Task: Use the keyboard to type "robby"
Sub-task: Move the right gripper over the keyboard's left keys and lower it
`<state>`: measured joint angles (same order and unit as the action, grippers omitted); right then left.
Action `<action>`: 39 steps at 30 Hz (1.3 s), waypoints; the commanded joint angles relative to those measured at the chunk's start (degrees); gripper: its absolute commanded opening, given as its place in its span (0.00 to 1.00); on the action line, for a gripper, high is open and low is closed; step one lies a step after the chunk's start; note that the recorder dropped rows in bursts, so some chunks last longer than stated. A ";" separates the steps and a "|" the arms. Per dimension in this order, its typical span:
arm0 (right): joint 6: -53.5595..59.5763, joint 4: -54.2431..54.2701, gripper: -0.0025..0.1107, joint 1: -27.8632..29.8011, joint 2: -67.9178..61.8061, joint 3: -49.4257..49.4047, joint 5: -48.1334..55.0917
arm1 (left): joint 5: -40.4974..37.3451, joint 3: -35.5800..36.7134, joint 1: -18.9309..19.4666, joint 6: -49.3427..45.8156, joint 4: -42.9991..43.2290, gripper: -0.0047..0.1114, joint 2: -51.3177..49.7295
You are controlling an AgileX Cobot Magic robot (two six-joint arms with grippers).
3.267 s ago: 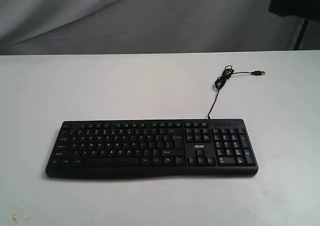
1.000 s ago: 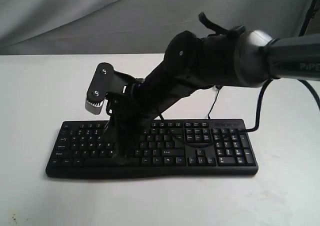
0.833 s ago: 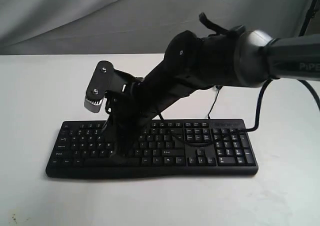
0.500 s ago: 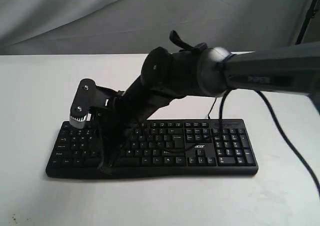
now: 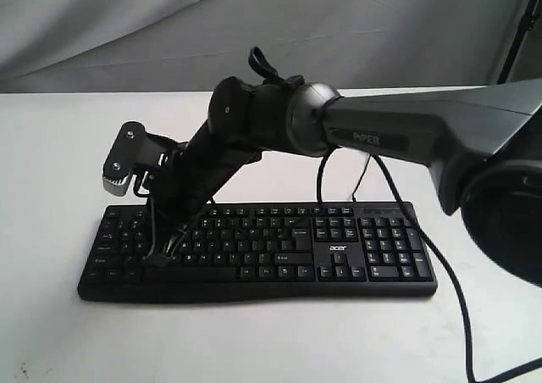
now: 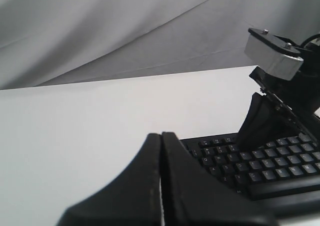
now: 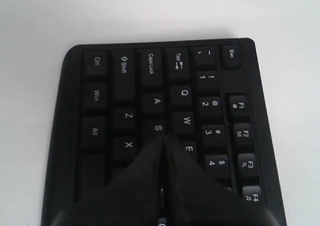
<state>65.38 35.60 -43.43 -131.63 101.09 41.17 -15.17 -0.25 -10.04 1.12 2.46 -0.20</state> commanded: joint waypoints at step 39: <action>-1.14 -3.77 0.02 2.28 -5.45 8.07 7.92 | 0.33 0.25 -0.32 0.16 0.27 0.04 0.20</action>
<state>63.86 32.80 -41.14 -137.14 108.81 48.62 -15.17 -0.25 -10.04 1.12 2.46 -0.20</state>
